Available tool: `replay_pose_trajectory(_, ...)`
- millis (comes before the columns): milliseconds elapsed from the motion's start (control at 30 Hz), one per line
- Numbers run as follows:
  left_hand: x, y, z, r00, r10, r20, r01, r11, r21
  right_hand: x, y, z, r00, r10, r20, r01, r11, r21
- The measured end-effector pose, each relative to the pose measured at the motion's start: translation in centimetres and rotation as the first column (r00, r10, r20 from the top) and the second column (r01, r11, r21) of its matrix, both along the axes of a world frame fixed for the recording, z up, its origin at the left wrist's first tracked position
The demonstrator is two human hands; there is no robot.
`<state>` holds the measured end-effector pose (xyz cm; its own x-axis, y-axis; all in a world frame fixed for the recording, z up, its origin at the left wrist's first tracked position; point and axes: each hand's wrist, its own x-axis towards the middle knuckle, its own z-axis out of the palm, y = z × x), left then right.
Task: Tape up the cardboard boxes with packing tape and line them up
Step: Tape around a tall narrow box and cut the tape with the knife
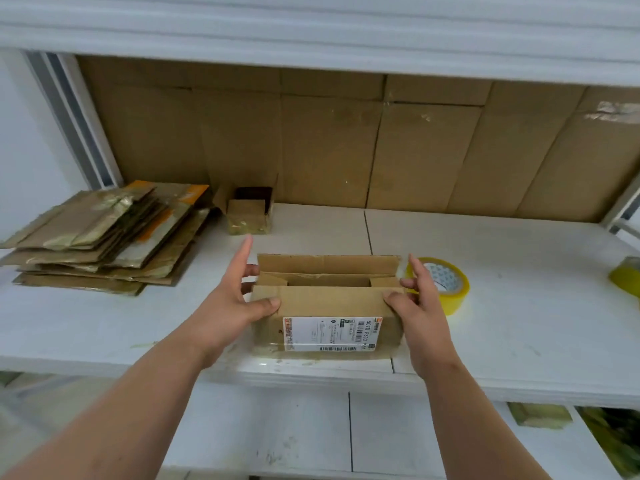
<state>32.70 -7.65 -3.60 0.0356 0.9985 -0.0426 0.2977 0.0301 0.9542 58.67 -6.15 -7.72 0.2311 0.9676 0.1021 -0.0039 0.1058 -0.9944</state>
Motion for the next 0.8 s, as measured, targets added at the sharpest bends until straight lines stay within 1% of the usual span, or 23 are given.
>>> replay_pose_trajectory(133,0.5,0.3,-0.2,0.994,-0.039,-0.101,0.044,0.998,0.046,0.6,0.4,0.4,0.998,0.012,0.059,-0.012,1.0,0.0)
replay_pose_trajectory(300,0.2,0.3,-1.5,0.974,0.054,-0.22,-0.02,0.988,0.156,0.9,0.1,-0.1,0.986,-0.007,0.167,0.009,1.0,-0.01)
replay_pose_trajectory(467,1.0,0.4,-1.9,0.959,0.143,-0.245,-0.087,0.971,0.224,0.7,-0.3,-0.4,0.968,-0.065,0.242,0.054,0.997,0.054)
replay_pose_trajectory(567,1.5,0.5,-2.1,0.958,0.161,-0.239,-0.104,0.967,0.233,0.7,-0.2,-0.3,0.964,-0.072,0.257,0.063,0.997,0.041)
replay_pose_trajectory(667,1.7,0.5,-2.1,0.954,0.14,-0.264,-0.079,0.971,0.226,0.6,-0.1,-0.2,0.962,-0.063,0.265,0.06,0.998,0.019)
replay_pose_trajectory(733,1.8,0.6,-2.0,0.932,0.123,-0.34,-0.047,0.973,0.225,0.5,-0.2,0.0,0.961,-0.046,0.273,0.044,0.999,0.015)
replay_pose_trajectory(800,1.9,0.7,-1.8,0.877,0.125,-0.464,-0.009,0.97,0.244,0.7,-0.1,0.3,0.946,-0.014,0.323,0.006,1.0,0.028)
